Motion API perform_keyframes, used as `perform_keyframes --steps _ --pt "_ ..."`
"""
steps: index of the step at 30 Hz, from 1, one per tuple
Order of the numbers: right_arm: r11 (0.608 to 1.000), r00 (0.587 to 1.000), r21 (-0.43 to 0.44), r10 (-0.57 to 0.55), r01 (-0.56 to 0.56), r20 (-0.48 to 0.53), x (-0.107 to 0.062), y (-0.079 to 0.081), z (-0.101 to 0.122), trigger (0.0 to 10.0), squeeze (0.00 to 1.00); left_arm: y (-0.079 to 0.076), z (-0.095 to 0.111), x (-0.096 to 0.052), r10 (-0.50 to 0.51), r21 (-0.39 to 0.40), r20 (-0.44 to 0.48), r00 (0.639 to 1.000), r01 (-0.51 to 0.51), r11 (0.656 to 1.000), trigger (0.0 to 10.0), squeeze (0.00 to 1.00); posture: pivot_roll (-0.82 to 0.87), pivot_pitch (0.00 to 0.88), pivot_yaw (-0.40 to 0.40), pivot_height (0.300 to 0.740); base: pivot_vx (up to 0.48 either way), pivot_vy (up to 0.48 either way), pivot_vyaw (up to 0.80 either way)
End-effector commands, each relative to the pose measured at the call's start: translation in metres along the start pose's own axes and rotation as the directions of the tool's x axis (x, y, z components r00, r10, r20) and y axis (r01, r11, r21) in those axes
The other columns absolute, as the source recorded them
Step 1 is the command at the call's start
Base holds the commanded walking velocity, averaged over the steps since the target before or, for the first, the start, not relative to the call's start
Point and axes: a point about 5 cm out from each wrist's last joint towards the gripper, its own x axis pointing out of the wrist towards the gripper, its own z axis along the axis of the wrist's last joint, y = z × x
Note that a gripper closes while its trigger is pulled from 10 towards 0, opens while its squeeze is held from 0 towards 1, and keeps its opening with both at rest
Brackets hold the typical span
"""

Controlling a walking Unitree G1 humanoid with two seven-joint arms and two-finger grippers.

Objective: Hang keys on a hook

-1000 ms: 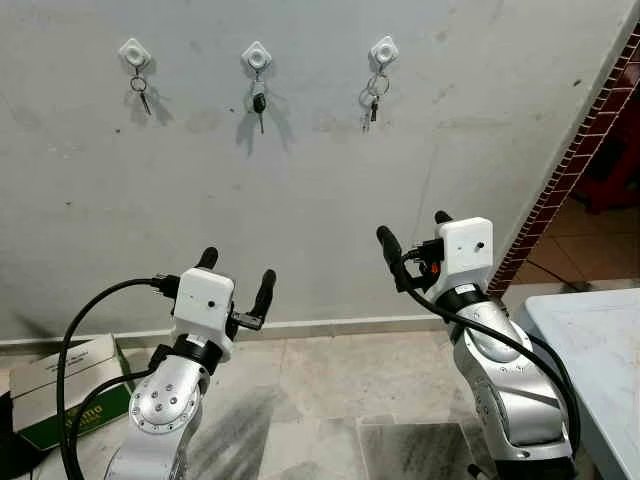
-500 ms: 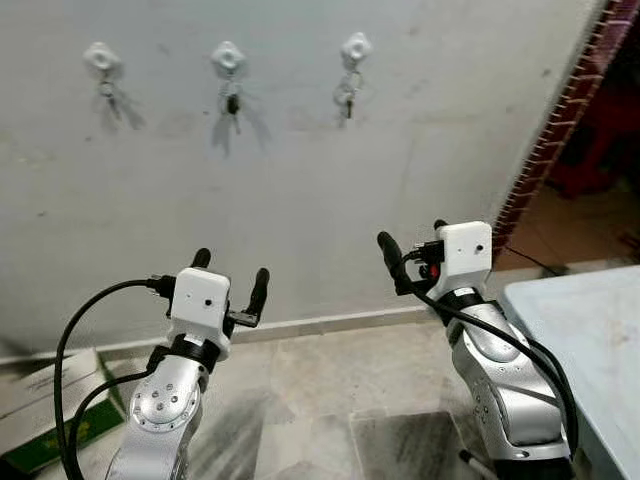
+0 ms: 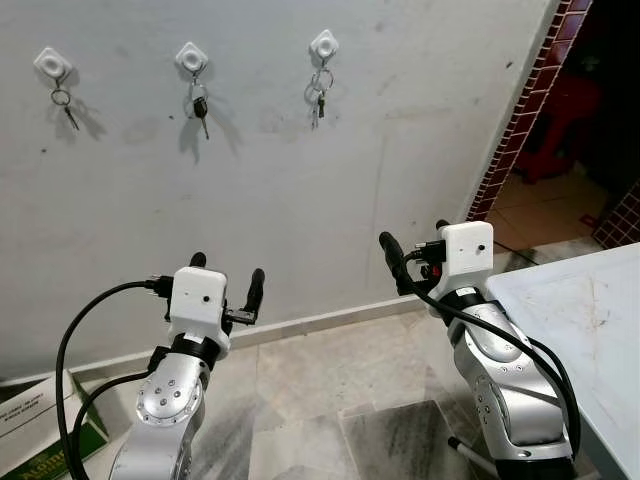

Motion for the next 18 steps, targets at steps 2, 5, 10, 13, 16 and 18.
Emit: perform_keyframes --steps 2,5,10,13,16,18 --pt "1.0 1.0 0.001 -0.003 0.003 -0.005 0.0013 -0.0004 0.0003 10.0 0.0 -0.0004 -0.0032 0.0008 0.006 0.01 -0.019 1.0 -0.006 1.0 10.0 0.0 0.08 0.0 0.023 0.74 0.0 0.0 -0.76" --pt "1.0 1.0 0.005 -0.006 0.006 -0.011 0.0005 -0.0007 -0.0005 10.0 0.0 -0.0015 -0.0038 0.0011 -0.003 0.004 -0.022 1.0 0.003 1.0 10.0 0.0 0.08 0.0 0.023 0.74 0.0 0.0 -0.76" --pt "1.0 1.0 0.008 -0.01 0.01 -0.018 -0.0006 -0.0015 -0.0015 10.0 0.0 -0.0018 -0.0059 0.0001 0.012 0.008 -0.066 0.998 -0.011 1.0 10.0 0.0 0.08 0.0 0.023 0.74 0.0 0.0 -0.76" --pt "1.0 1.0 0.004 -0.009 0.009 -0.016 0.0005 -0.0014 -0.0014 10.0 0.0 -0.0035 -0.0058 0.0006 -0.002 0.002 -0.056 0.998 0.002 1.0 10.0 0.0 0.08 0.0 0.019 0.74 0.0 0.0 -0.76" --pt "1.0 1.0 0.003 -0.006 0.006 -0.013 0.0024 -0.0006 -0.0001 10.0 0.0 -0.004 -0.0051 0.0008 -0.01 0.01 -0.047 0.999 0.01 1.0 10.0 0.0 0.08 0.0 0.018 0.74 0.0 0.0 -0.76" --pt "1.0 1.0 0.004 -0.005 0.005 -0.012 0.0029 -0.0004 0.0001 10.0 0.0 -0.004 -0.0042 0.0009 -0.016 0.023 -0.041 0.999 0.017 1.0 10.0 0.0 0.09 0.0 0.018 0.74 0.0 0.0 -0.76"
